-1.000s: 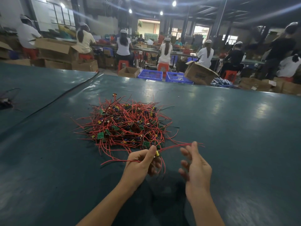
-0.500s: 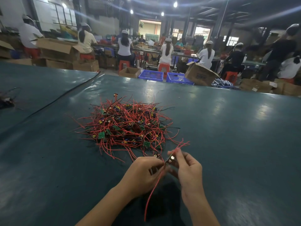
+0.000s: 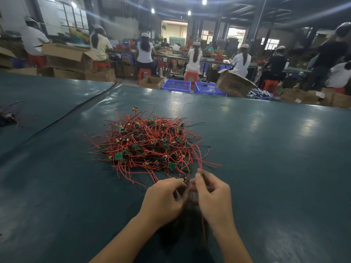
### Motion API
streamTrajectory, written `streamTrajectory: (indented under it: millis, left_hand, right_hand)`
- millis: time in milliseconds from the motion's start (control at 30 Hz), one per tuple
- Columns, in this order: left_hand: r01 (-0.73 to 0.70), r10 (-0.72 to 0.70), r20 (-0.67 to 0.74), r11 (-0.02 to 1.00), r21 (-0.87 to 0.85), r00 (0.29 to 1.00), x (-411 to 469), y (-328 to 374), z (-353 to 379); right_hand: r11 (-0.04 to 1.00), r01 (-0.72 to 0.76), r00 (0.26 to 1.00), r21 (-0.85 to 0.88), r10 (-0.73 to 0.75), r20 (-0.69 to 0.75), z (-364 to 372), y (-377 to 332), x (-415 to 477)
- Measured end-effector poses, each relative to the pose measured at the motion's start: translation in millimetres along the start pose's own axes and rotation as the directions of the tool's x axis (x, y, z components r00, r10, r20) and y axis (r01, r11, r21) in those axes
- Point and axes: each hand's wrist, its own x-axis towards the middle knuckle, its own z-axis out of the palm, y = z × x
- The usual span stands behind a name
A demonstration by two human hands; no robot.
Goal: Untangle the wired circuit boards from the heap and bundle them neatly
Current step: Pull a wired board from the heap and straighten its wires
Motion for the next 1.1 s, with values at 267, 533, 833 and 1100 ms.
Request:
streamTrajectory:
  millis: [267, 533, 833, 1100]
  left_hand:
    - [-0.057, 0.051, 0.050, 0.989, 0.134, 0.997, 3.7, -13.0, 1.6]
    - [-0.036, 0.000, 0.139, 0.965, 0.260, 0.990, 3.8, -21.4, 8.5]
    - [-0.142, 0.162, -0.081, 0.968, 0.209, 0.984, 5.9, -8.5, 3.9]
    - [-0.290, 0.359, -0.305, 0.924, 0.248, 0.882, 4.9, 0.4, -3.2]
  right_hand:
    - [0.791, -0.022, 0.918, -0.612, -0.226, -0.325, -72.5, -26.7, 68.5]
    - [0.289, -0.172, 0.984, -0.942, 0.003, -0.179, -66.7, 0.5, 76.8]
    - [0.778, 0.058, 0.991, -0.625, -0.119, -0.057, -20.6, 4.7, 32.8]
    - [0.995, -0.040, 0.997, 0.089, 0.033, 0.074, 1.6, -18.1, 8.2]
